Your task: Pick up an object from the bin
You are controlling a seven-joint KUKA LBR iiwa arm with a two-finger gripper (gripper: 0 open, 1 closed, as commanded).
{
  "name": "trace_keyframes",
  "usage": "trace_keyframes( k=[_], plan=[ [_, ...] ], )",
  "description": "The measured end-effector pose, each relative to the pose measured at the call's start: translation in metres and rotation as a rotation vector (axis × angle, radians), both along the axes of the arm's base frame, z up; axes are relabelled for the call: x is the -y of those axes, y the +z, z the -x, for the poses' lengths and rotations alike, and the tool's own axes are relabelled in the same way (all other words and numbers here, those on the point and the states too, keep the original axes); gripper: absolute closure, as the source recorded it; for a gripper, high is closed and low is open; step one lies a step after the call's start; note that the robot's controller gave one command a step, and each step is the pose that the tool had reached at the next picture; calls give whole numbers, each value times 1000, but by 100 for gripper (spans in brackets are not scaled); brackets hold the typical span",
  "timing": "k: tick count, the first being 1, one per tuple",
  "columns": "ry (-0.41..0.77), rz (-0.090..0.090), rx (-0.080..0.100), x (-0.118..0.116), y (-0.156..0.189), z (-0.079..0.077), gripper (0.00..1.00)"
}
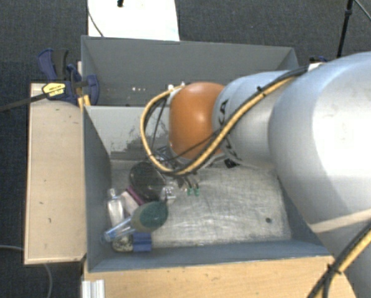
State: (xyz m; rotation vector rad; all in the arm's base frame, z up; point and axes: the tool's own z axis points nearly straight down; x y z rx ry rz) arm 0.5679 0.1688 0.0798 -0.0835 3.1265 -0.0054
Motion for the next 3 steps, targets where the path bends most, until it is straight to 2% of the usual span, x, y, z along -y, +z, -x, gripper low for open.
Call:
trace_keyframes(
  k=[1, 2, 3],
  plan=[
    [-92, 5, 2, -45, -7, -3, 0],
    [-95, 1, 2, -45, -6, -4, 100],
    [160, -4, -5, -38, 141, 12, 100]
  ],
)
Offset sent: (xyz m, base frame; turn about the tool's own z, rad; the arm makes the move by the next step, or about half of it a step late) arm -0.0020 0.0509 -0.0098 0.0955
